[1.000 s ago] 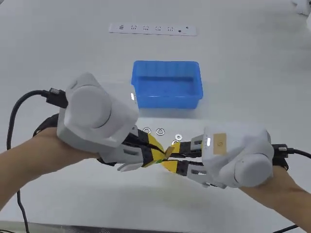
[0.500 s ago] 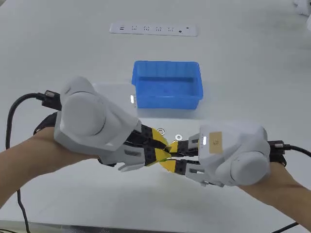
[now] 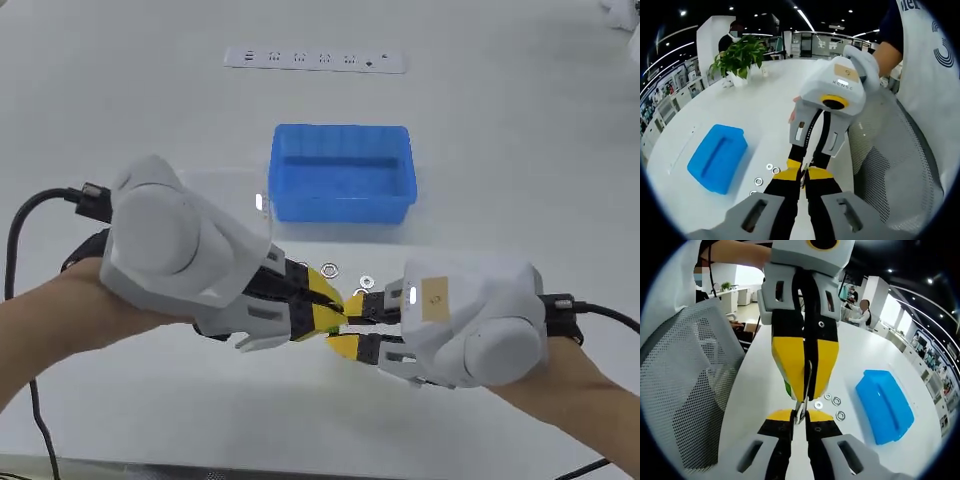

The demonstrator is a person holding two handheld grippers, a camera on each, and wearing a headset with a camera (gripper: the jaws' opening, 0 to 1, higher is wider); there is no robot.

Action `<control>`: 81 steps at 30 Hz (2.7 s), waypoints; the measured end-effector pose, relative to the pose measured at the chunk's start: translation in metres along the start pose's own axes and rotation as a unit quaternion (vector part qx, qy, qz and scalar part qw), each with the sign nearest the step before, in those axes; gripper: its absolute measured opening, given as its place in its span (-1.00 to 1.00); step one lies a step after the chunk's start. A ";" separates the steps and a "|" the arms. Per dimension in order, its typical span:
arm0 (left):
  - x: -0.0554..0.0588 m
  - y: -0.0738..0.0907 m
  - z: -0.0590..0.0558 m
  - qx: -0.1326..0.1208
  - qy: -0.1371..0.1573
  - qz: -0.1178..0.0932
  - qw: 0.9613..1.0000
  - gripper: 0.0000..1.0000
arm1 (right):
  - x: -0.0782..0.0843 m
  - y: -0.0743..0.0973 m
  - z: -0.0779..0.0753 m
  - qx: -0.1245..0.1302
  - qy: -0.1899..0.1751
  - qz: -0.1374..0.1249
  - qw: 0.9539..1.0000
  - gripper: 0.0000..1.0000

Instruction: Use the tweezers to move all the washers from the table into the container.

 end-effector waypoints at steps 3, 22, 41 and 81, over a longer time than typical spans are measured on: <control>0.000 0.001 0.001 0.001 -0.001 0.002 1.000 -0.85 | 0.000 -0.001 -0.001 -0.002 0.010 0.003 1.000 -0.79; 0.001 0.001 0.004 -0.002 0.002 -0.012 1.000 -0.86 | 0.002 -0.003 -0.002 -0.010 -0.015 0.002 1.000 -0.79; 0.015 0.025 -0.001 -0.010 -0.006 0.024 1.000 -0.86 | -0.014 -0.014 0.003 -0.007 0.003 -0.010 1.000 -0.78; 0.008 0.039 0.035 -0.039 -0.019 0.017 0.999 -0.86 | -0.015 -0.037 -0.023 0.029 -0.009 -0.011 0.999 -0.78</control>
Point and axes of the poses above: the centre of the closed fingertips' face, and the gripper's own axes: y roughly backward along the fingers, z roughly to its left, x roughly out of its underside, the point moved 2 cm from there along y, roughly backward along the fingers, and after that the axes turned 12 degrees about x, right-handed, at the moved point
